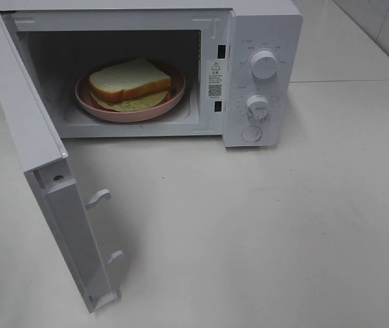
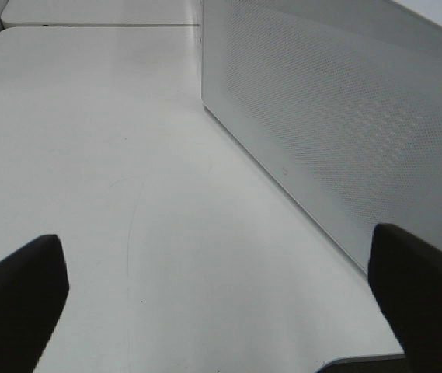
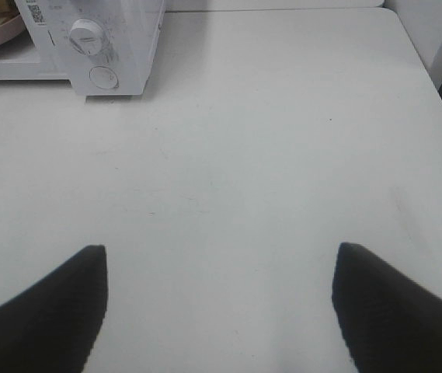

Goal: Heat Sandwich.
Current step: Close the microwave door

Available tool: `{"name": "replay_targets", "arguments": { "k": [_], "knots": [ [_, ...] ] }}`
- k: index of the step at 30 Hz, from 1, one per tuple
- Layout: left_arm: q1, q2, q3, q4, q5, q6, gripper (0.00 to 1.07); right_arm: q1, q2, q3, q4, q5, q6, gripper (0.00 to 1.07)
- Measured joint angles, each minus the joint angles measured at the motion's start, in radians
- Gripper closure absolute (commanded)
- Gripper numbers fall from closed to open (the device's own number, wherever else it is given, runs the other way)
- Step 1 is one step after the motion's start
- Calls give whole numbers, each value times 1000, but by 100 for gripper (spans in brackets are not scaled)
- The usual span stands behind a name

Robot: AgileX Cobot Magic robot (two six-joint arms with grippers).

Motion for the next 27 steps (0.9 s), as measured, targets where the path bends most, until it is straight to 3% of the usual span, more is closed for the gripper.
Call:
{"name": "replay_targets", "arguments": {
  "k": [8, 12, 13, 14, 16, 17, 18, 19, 22, 23, 24, 27],
  "knots": [
    [0, 15, -30, 13, -77, 0, 7, 0, 0, 0, 0, 0, 0, 31],
    [0, 104, -31, 41, -158, 0, 26, 0, 0, 0, 0, 0, 0, 31],
    [0, 104, -31, 41, -158, 0, 26, 0, 0, 0, 0, 0, 0, 31],
    [0, 147, -31, 60, -199, 0, 38, 0, 0, 0, 0, 0, 0, 31],
    [0, 196, -31, 78, -234, 0, 53, 0, 0, 0, 0, 0, 0, 31],
    [0, 196, -31, 78, -234, 0, 53, 0, 0, 0, 0, 0, 0, 31],
    [0, 244, -31, 82, -264, 0, 61, 0, 0, 0, 0, 0, 0, 31],
    [0, 265, -31, 85, -279, 0, 75, 0, 0, 0, 0, 0, 0, 31],
    [0, 349, -31, 86, -339, 0, 99, 0, 0, 0, 0, 0, 0, 31],
    [0, 349, -31, 86, -339, 0, 99, 0, 0, 0, 0, 0, 0, 31],
    [0, 397, -29, 86, -383, 0, 106, 0, 0, 0, 0, 0, 0, 31],
    [0, 462, -11, 86, -473, 0, 106, 0, 0, 0, 0, 0, 0, 31]
  ]
}}
